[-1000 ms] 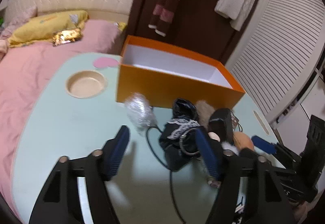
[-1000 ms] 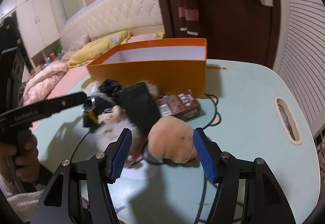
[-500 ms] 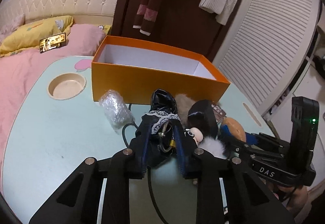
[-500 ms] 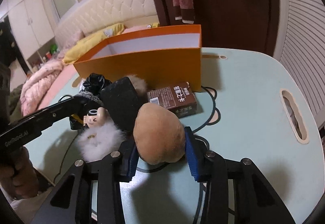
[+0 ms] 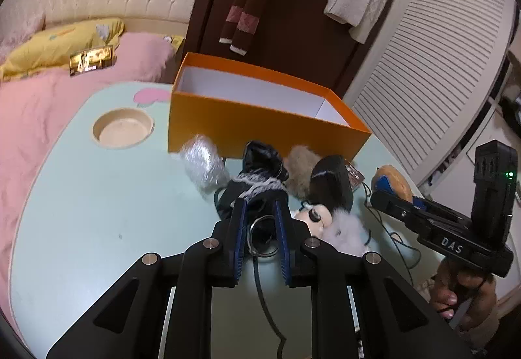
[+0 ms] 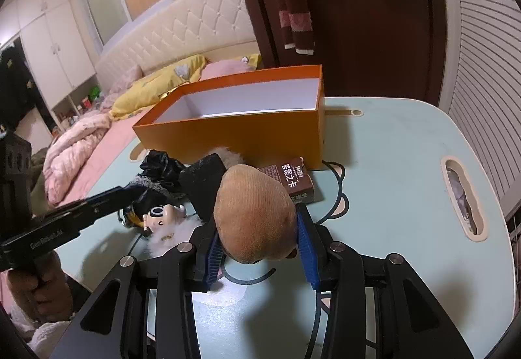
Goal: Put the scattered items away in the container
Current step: 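Grasp the white figurine with the left tool while the right tool holds the plush ball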
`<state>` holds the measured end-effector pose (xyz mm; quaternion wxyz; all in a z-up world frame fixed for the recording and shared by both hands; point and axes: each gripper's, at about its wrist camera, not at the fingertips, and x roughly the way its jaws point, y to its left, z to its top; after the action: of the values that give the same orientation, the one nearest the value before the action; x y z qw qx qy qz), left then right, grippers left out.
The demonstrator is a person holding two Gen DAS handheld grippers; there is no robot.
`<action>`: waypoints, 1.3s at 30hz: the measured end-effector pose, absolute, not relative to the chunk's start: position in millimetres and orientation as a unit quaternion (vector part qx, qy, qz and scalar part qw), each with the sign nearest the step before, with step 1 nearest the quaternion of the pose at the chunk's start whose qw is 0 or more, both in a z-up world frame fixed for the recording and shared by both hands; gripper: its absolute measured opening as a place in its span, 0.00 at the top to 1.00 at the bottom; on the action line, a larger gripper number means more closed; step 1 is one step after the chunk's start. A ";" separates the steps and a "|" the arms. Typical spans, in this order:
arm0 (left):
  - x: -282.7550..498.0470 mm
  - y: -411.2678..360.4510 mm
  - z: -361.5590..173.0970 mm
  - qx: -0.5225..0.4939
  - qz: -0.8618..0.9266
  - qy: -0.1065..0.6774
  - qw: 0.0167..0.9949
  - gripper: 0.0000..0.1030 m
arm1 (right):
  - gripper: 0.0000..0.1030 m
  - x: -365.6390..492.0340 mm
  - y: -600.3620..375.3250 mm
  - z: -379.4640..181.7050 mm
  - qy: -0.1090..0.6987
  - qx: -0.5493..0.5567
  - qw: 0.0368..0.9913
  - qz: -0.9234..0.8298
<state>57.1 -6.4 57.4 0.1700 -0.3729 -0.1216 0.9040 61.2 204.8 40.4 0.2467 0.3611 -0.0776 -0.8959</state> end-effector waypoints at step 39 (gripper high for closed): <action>31.8 41.0 35.7 -0.399 0.892 -0.032 0.209 0.65 | 0.61 68.7 202.7 35.4 -0.116 0.373 0.251 -0.886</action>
<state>31.8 41.0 35.7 0.2094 -0.3991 -0.0318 0.8921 68.7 202.7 35.4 0.2510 0.3728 -0.1157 -0.8858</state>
